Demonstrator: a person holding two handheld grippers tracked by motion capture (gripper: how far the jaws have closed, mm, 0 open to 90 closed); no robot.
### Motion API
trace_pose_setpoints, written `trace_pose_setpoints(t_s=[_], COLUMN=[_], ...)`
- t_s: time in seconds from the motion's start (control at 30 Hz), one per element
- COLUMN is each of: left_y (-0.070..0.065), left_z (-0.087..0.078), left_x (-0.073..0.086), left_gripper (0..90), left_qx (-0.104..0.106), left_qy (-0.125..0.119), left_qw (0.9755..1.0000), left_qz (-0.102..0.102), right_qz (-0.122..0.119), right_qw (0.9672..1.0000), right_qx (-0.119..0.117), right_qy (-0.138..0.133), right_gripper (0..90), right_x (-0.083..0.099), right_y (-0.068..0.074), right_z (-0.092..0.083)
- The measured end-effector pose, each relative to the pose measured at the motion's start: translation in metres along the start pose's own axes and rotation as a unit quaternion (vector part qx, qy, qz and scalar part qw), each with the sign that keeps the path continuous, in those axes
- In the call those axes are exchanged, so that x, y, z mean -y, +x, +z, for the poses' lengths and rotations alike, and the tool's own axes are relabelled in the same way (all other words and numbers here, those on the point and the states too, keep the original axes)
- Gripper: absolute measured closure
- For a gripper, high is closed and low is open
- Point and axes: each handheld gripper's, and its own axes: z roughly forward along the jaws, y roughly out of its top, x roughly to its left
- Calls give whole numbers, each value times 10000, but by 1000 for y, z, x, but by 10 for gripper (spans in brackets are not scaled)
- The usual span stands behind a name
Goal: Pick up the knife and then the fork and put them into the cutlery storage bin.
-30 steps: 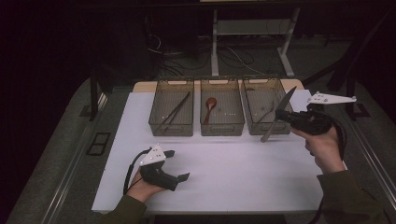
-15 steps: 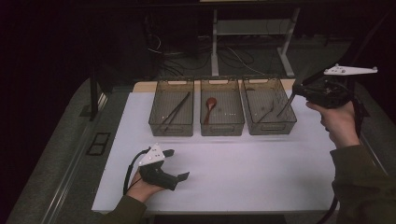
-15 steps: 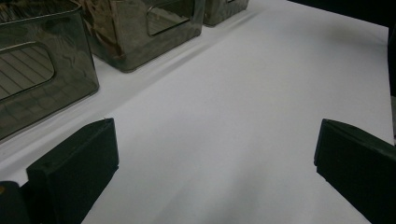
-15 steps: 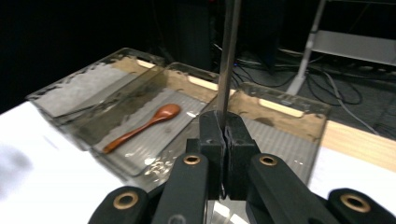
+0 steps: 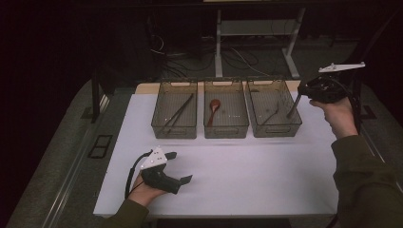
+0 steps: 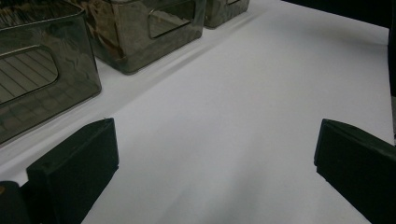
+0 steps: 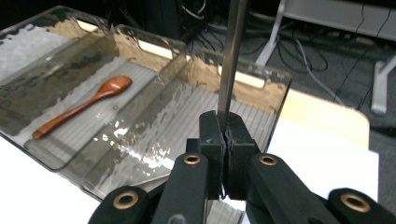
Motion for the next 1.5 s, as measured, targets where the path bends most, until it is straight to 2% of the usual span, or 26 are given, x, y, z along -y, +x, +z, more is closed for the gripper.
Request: trace_pose_setpoints(t_s=[0.27, 0.43, 0.63, 0.83, 0.93, 1.07, 1.23, 1.43, 1.5], left_y=[-1, -2, -2, -2, -2, -2, -3, -4, -4], left_z=[0, 1, 2, 2, 2, 2, 3, 3, 3], left_x=[0, 0, 0, 0, -1, -1, -1, -2, -2], left_gripper=[0, 0, 0, 0, 0, 0, 0, 0, 0], left_qx=[4, 14, 34, 42, 55, 79, 128, 164, 174], left_qy=[-5, 18, -3, -4, 7, 23, 33, 34, 33], left_qw=[10000, 10000, 10000, 10000, 10000, 10000, 9999, 9998, 9998], left_qz=[5, 15, 14, 22, 24, 25, 53, 83, 92], right_qz=[-54, -91, -129, -292, -362, -511, -560, -442, -352], right_qw=[9987, 9970, 9978, 9985, 9983, 9972, 9963, 9940, 9945], right_qx=[113, 74, 67, 71, 74, 104, 106, 144, 130], right_qy=[503, 764, 652, 451, 444, 544, 646, 990, 977], right_gripper=[871, 871, 872, 874, 873, 872, 865, 862, 839], right_x=[17, 26, 24, 20, 17, 12, 9, 17, 20], right_y=[-8, -11, -9, -4, -1, 5, 11, 12, 13], right_z=[11, 16, 25, 43, 54, 68, 84, 106, 110])
